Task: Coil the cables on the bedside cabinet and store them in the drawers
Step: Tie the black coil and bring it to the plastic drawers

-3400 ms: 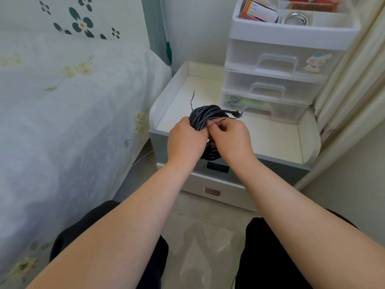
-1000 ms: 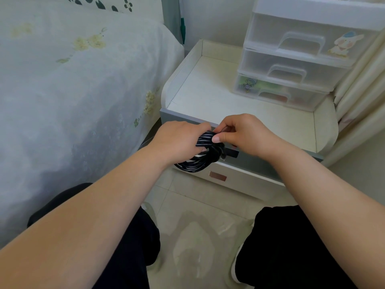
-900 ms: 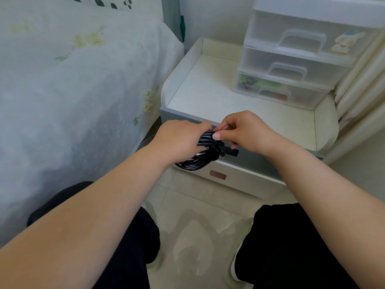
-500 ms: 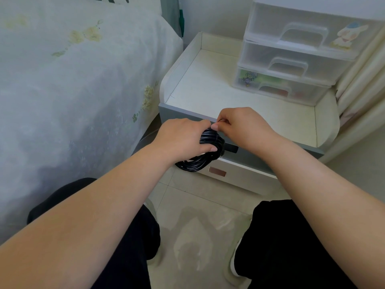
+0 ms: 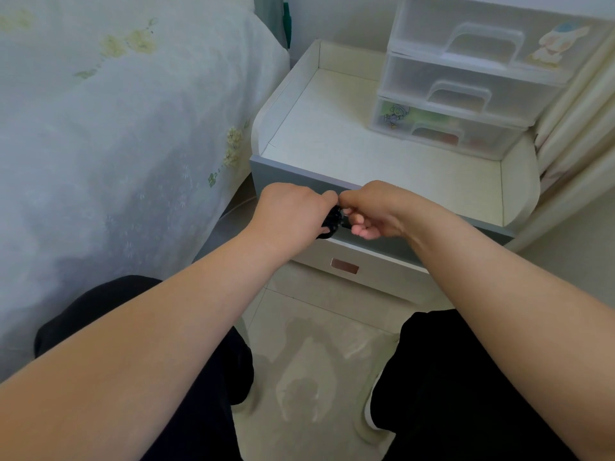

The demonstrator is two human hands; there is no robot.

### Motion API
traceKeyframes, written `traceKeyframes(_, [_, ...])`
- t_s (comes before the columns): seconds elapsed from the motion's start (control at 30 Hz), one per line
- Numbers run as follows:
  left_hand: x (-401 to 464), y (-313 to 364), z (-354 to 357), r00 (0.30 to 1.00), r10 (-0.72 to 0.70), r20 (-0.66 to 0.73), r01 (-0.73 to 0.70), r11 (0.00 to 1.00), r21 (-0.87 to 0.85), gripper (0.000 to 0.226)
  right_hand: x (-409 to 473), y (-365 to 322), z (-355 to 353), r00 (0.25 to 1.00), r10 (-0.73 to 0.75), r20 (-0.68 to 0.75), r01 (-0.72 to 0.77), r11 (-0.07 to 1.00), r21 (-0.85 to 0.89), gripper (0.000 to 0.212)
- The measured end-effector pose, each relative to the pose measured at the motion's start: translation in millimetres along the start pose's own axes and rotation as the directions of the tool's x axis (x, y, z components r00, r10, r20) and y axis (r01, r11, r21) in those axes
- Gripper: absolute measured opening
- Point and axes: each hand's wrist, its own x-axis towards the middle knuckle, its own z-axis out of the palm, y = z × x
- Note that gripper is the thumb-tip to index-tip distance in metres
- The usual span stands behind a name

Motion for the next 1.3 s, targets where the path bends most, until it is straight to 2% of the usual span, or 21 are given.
traceKeyframes(0.07, [-0.4,-3.2,0.4,1.000,-0.001,-0.012,0.001,1.000,-0.024,0.039,-0.6,0.4,-3.4,0.997,0.023,0.075,-0.035,0.987,0.157,0.025])
traceKeyframes(0.13, [0.1,-6.8,-0.3,1.000,-0.007,-0.009,0.007,0.998,-0.059,0.042,-1.5,2.2,-7.1,0.995,-0.039,0.088,0.027,0.990,0.138,0.026])
traceKeyframes(0.23, [1.4,-11.8,-0.8,1.000,-0.018,0.007,0.019,0.994,-0.109,0.044,-6.7,6.2,-10.9,0.966,-0.258,-0.002,0.257,0.964,-0.071,0.020])
traceKeyframes(0.3, [1.6,-14.2,0.3,1.000,-0.018,0.013,0.020,0.990,-0.137,0.044,-10.2,9.3,-14.6,0.905,-0.421,-0.060,0.402,0.893,-0.203,0.010])
traceKeyframes(0.43, [1.5,-18.7,1.7,1.000,-0.011,0.010,0.013,0.978,-0.208,0.046,-11.5,14.0,-23.5,0.776,-0.631,0.008,0.567,0.692,-0.447,0.017])
traceKeyframes(0.53, [2.2,-21.8,0.3,1.000,-0.006,0.020,0.011,0.967,-0.255,0.044,-10.8,14.7,-26.4,0.709,-0.704,0.043,0.600,0.570,-0.561,0.010])
traceKeyframes(0.63, [2.5,-22.0,-1.1,0.999,0.009,0.032,0.000,0.961,-0.276,0.043,-10.0,14.0,-25.3,0.662,-0.746,0.071,0.599,0.469,-0.649,0.013])
traceKeyframes(0.83, [2.9,-14.9,0.6,0.998,0.040,0.048,-0.026,0.964,-0.265,0.040,-3.4,12.1,-22.1,0.674,-0.729,0.122,0.567,0.404,-0.718,0.023])
traceKeyframes(1.07, [4.2,-12.3,2.8,0.997,-0.028,0.069,0.046,0.964,-0.263,0.041,0.6,12.3,-14.8,0.674,-0.726,0.138,0.470,0.277,-0.838,0.025])
traceKeyframes(1.17, [4.4,-11.2,2.4,0.996,-0.059,0.066,0.071,0.975,-0.210,0.044,2.0,13.4,-9.4,0.720,-0.693,0.035,0.391,0.364,-0.845,0.034])
traceKeyframes(1.23, [4.4,-10.1,1.4,0.997,-0.064,0.049,0.071,0.984,-0.161,0.044,4.0,14.0,-2.4,0.778,-0.623,-0.082,0.319,0.504,-0.803,0.040])
traceKeyframes(1.3, [4.4,-9.1,0.6,0.997,-0.068,0.034,0.072,0.990,-0.125,0.042,9.0,14.3,4.4,0.844,-0.501,-0.190,0.264,0.697,-0.666,0.040])
